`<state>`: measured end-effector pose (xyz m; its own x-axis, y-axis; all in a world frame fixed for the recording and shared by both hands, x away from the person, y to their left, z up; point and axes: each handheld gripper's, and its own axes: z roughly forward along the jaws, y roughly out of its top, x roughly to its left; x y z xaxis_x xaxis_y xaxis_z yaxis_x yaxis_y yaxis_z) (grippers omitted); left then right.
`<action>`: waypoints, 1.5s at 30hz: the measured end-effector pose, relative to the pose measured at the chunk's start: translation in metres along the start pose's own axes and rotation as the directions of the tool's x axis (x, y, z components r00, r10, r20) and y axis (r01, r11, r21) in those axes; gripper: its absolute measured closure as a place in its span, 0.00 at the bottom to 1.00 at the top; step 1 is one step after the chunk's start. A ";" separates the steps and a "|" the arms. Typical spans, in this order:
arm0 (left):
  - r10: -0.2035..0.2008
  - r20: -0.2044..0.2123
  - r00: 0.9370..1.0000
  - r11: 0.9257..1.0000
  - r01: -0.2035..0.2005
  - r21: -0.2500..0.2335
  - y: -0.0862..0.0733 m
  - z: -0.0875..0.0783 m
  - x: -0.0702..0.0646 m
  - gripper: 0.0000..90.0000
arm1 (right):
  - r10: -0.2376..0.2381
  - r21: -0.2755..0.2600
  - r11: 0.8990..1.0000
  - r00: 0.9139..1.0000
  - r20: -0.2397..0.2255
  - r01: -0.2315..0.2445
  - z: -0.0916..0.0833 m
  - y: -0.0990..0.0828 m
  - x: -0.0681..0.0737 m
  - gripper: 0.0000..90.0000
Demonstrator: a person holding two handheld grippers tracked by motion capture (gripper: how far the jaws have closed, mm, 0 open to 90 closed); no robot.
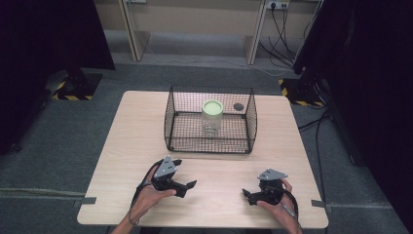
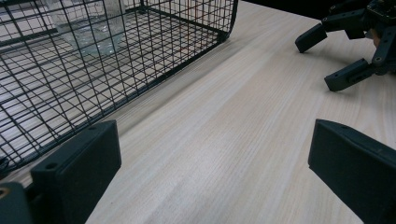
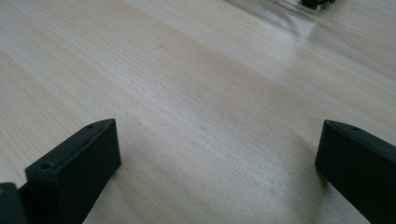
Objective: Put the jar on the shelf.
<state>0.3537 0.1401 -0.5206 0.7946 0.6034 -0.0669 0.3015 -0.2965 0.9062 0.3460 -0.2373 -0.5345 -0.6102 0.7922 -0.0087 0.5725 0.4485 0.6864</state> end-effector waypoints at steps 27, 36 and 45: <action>-0.014 -0.017 1.000 1.000 0.015 0.021 -0.017 -0.017 -0.007 0.02 | 0.000 0.000 1.000 1.000 0.000 0.000 0.000 0.000 0.000 0.00; -0.021 -0.022 1.000 0.999 0.022 0.033 -0.018 -0.021 -0.007 0.02 | 0.000 0.000 1.000 1.000 0.000 0.000 0.000 0.000 0.000 0.00; -0.022 -0.031 0.999 0.999 0.023 0.036 -0.023 -0.029 -0.009 0.02 | 0.000 0.000 1.000 1.000 0.001 0.000 0.000 0.000 0.000 0.00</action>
<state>0.3242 0.1629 -0.5292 0.7714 0.6321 -0.0735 0.3381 -0.3092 0.8889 0.3460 -0.2372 -0.5345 -0.6098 0.7925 -0.0090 0.5725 0.4483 0.6865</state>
